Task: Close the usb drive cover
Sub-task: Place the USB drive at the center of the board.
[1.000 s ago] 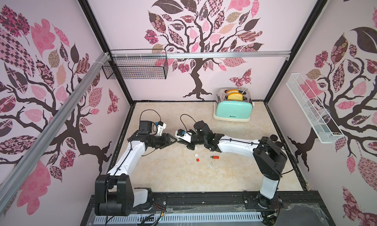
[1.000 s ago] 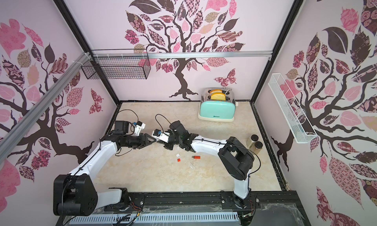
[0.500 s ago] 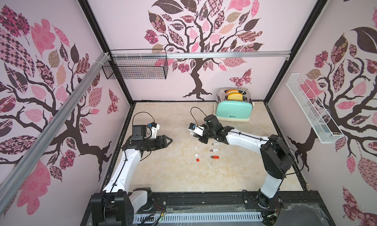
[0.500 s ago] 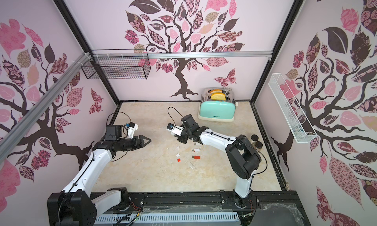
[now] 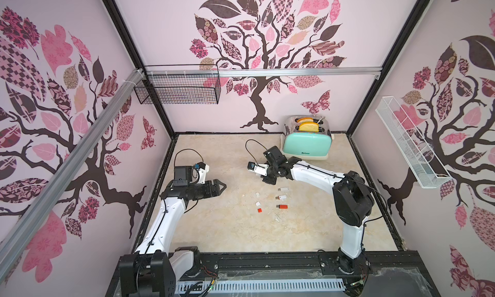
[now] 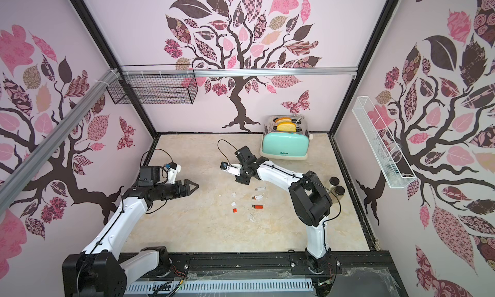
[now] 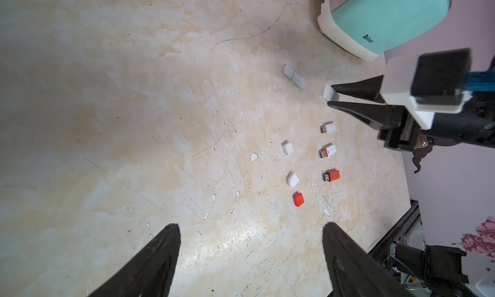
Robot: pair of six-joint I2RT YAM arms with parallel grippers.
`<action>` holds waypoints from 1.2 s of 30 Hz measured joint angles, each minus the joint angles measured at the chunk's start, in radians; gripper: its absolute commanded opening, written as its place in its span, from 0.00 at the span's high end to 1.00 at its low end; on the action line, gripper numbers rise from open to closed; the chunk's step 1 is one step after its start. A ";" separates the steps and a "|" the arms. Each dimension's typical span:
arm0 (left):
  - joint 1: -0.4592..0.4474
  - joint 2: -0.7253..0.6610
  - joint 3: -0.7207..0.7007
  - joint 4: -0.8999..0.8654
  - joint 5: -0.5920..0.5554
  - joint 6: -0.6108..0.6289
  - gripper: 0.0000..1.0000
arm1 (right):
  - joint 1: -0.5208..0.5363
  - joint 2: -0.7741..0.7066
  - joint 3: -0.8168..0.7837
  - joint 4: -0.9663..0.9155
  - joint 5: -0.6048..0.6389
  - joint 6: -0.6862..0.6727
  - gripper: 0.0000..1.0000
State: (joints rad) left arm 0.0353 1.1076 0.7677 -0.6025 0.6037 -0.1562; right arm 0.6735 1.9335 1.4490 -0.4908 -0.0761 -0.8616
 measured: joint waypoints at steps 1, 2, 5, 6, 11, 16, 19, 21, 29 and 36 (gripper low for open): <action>0.000 -0.003 0.000 0.000 0.000 0.000 0.11 | -0.001 0.011 0.005 -0.012 0.005 -0.003 1.00; 0.000 -0.006 0.000 0.000 -0.001 0.000 0.09 | -0.003 0.025 0.009 -0.020 0.010 -0.006 1.00; 0.000 -0.014 -0.005 0.005 -0.003 0.001 0.05 | -0.003 0.047 0.002 -0.022 0.016 -0.016 1.00; 0.000 -0.016 -0.009 0.007 -0.003 0.002 0.04 | -0.003 0.052 0.002 -0.026 0.020 -0.019 1.00; 0.000 -0.018 -0.012 0.007 -0.009 0.004 0.02 | -0.003 0.074 -0.005 -0.019 0.037 -0.019 1.00; 0.000 -0.021 -0.017 0.007 -0.013 0.006 0.02 | -0.003 0.100 -0.007 -0.019 0.052 -0.020 0.99; 0.000 -0.027 -0.019 0.011 -0.011 0.007 0.02 | -0.005 0.102 -0.029 -0.010 0.055 -0.022 0.99; 0.000 -0.028 -0.019 0.010 -0.013 0.007 0.02 | -0.006 0.110 -0.028 -0.014 0.060 -0.022 0.99; 0.000 -0.028 -0.019 0.010 -0.014 0.007 0.02 | -0.011 0.120 -0.029 -0.002 0.058 -0.022 0.96; 0.002 -0.033 -0.020 0.010 -0.013 0.007 0.02 | -0.011 0.129 -0.024 0.014 0.050 -0.031 0.93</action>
State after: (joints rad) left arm 0.0376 1.0748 0.7475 -0.5922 0.5903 -0.1493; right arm 0.6621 2.0624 1.4254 -0.4763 -0.0265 -0.8921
